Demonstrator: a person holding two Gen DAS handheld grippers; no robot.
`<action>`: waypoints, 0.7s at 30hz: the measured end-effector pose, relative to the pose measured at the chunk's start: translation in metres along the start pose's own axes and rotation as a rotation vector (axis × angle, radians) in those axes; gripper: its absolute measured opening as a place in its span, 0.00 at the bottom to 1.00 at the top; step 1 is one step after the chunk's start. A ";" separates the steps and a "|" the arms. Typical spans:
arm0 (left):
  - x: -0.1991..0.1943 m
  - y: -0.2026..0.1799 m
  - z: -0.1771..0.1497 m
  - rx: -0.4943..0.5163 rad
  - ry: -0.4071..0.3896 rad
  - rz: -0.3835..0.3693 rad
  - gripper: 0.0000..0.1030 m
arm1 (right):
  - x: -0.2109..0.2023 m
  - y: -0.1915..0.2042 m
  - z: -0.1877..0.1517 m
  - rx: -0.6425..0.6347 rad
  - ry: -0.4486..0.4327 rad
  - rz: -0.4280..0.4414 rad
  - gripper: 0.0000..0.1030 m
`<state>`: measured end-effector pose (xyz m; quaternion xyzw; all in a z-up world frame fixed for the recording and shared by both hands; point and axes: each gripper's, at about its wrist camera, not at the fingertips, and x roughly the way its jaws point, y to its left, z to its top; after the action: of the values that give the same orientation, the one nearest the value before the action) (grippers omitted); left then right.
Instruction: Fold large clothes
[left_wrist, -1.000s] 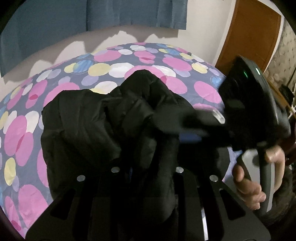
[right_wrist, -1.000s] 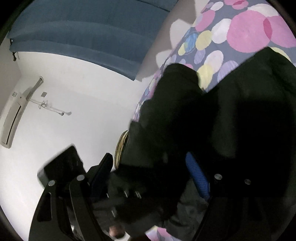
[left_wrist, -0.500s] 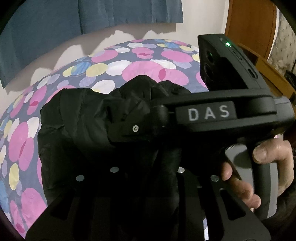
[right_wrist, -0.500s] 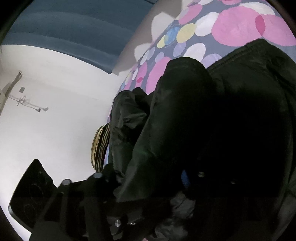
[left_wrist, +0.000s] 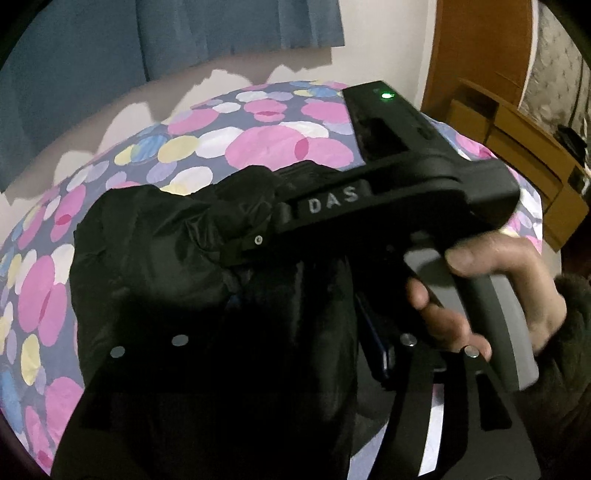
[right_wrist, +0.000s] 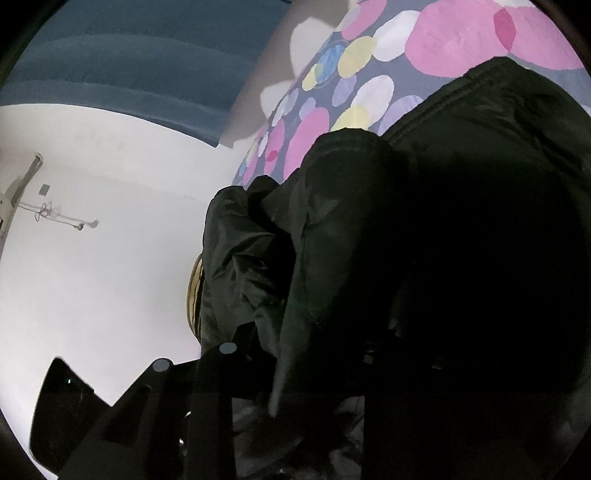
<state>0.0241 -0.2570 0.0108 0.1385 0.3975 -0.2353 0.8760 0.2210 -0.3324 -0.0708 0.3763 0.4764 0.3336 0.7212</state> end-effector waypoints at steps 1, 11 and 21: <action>-0.002 -0.002 -0.002 0.010 -0.004 0.006 0.61 | -0.001 0.000 -0.001 -0.002 0.002 -0.001 0.27; -0.074 0.011 -0.050 0.053 -0.156 -0.122 0.68 | 0.004 -0.002 0.000 -0.001 0.007 -0.001 0.27; -0.092 0.139 -0.096 -0.323 -0.324 -0.107 0.79 | 0.005 0.000 -0.002 -0.011 0.008 -0.007 0.27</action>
<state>-0.0164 -0.0694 0.0265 -0.0644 0.2911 -0.2339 0.9254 0.2212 -0.3281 -0.0735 0.3692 0.4789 0.3351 0.7226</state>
